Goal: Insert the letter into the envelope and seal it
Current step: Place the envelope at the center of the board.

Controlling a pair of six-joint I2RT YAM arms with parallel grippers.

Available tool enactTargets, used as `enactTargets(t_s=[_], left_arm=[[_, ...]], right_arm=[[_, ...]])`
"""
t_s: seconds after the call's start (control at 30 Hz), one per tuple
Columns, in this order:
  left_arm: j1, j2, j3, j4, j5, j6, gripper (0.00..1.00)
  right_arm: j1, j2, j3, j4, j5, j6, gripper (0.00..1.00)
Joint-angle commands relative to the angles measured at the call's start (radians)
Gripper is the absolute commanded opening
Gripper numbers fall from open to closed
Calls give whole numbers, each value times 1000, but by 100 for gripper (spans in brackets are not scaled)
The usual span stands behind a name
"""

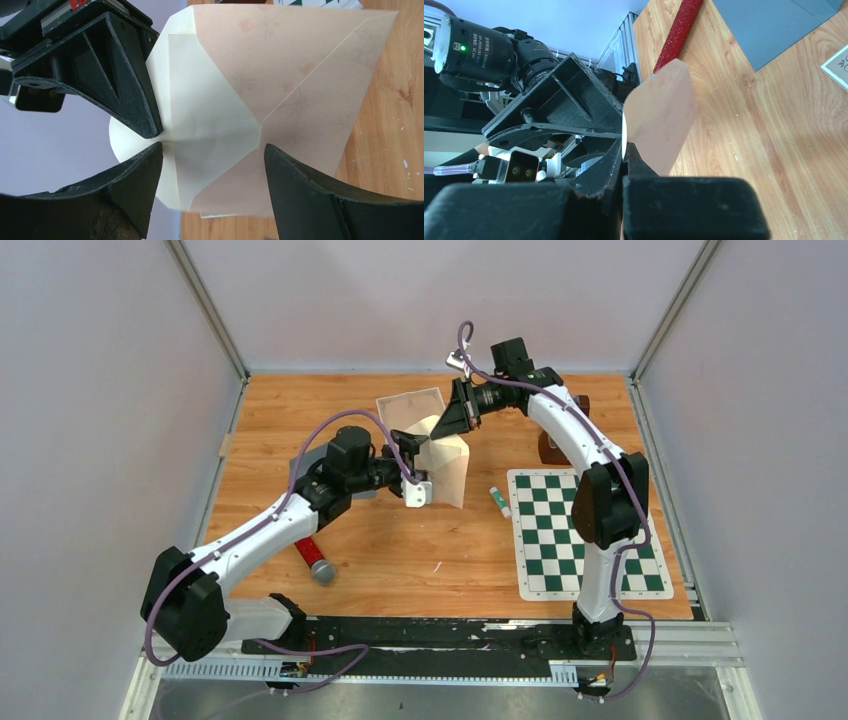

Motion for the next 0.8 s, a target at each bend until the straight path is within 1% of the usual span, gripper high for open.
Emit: enactTargets(t_s=[0.0,0.4,0.77], left_arm=[[-9,13,21,-3,-1,-2,81],[-41,38,32,46,41,18,79],[-45,61,61,3,71,13,79]], right_arm=[[-7,-14,47,58,-49,31,0],[-5,-13,38,71,-20,43,0],[6,-31,32,67,1,7,0]])
